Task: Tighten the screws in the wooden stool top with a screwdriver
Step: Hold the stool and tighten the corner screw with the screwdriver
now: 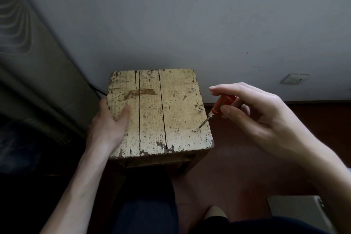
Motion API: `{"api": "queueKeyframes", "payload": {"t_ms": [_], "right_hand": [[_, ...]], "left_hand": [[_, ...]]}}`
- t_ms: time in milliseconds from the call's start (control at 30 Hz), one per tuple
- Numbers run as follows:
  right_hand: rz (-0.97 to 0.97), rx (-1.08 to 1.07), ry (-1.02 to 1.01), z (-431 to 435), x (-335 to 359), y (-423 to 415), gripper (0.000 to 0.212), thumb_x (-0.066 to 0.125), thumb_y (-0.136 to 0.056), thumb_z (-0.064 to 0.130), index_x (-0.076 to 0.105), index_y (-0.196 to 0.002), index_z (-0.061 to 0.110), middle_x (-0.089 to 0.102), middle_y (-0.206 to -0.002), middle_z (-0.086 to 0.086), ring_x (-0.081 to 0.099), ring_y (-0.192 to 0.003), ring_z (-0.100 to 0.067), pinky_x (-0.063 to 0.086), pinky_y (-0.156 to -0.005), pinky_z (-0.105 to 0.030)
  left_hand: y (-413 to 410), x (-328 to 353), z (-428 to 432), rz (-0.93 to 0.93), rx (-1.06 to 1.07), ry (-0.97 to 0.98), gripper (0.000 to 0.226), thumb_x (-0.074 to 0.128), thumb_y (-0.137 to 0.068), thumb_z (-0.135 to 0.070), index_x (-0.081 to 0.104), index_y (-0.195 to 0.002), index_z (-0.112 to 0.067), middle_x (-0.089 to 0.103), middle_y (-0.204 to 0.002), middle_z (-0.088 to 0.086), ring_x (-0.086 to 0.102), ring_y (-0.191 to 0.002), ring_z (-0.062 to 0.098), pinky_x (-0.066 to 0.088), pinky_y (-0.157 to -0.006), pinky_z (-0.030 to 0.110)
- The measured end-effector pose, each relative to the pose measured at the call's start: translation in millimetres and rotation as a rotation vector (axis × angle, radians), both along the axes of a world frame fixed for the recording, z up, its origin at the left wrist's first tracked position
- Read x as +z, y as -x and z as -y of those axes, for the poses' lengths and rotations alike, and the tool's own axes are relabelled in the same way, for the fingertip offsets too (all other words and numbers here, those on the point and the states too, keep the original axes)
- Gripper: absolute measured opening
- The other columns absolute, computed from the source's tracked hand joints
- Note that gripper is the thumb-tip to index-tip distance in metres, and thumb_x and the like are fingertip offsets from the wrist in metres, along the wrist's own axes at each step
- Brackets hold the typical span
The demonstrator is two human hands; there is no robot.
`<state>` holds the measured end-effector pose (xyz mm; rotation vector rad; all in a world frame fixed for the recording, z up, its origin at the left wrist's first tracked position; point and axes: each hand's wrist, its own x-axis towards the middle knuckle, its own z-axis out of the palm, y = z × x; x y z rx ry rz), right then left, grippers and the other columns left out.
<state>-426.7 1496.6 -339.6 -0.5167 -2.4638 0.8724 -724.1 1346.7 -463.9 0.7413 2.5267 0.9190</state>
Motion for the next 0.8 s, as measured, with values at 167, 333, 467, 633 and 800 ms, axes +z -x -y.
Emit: {"api": "queueKeyframes", "payload": {"t_ms": [167,333,467,633,800], "right_hand": [[0.004,-0.024,0.004,-2,-1,-1,0.034,0.063,-0.099,0.016,0.066,-0.132,0.023,0.072,-0.111,0.008,0.071,-0.088,-0.019,0.054,-0.071,-0.044],[-0.022,-0.104,-0.067,1,-3,2,0.023,0.071,-0.095,0.021,0.071,-0.117,0.021,0.072,-0.101,0.009,0.069,-0.081,-0.012,0.043,-0.07,-0.01],[-0.036,-0.182,-0.163,4,-5,8,0.02,0.077,-0.09,0.03,0.071,-0.105,0.018,0.068,-0.093,0.008,0.065,-0.08,-0.012,0.039,-0.069,-0.007],[-0.046,-0.241,-0.223,8,-7,11,0.026,0.073,-0.092,0.037,0.067,-0.106,0.016,0.065,-0.094,0.008,0.057,-0.077,-0.002,0.04,-0.07,-0.009],[0.032,-0.149,-0.212,7,-1,8,0.031,0.065,-0.099,0.031,0.068,-0.128,0.021,0.065,-0.114,0.009,0.064,-0.09,-0.008,0.047,-0.077,-0.017]], "left_hand": [[1,0,0,0.002,-0.001,-0.003,0.079,0.042,-0.093,-0.073,0.02,-0.155,-0.03,0.053,-0.149,0.005,0.06,-0.123,0.036,0.049,-0.1,0.049],[1,-1,1,-0.009,-0.008,0.004,0.08,0.041,-0.093,-0.074,0.019,-0.156,-0.03,0.052,-0.151,0.007,0.059,-0.124,0.037,0.049,-0.101,0.05],[0,-1,0,-0.028,-0.008,0.013,0.082,0.041,-0.094,-0.073,0.018,-0.158,-0.027,0.05,-0.152,0.01,0.057,-0.127,0.039,0.047,-0.102,0.051],[0,0,0,-0.012,-0.015,0.018,0.084,0.04,-0.093,-0.076,0.017,-0.158,-0.028,0.048,-0.154,0.009,0.056,-0.129,0.04,0.047,-0.106,0.056],[0,-1,1,-0.024,-0.018,-0.004,0.079,0.041,-0.095,-0.073,0.021,-0.156,-0.027,0.055,-0.147,0.007,0.061,-0.121,0.037,0.049,-0.096,0.048]]}}
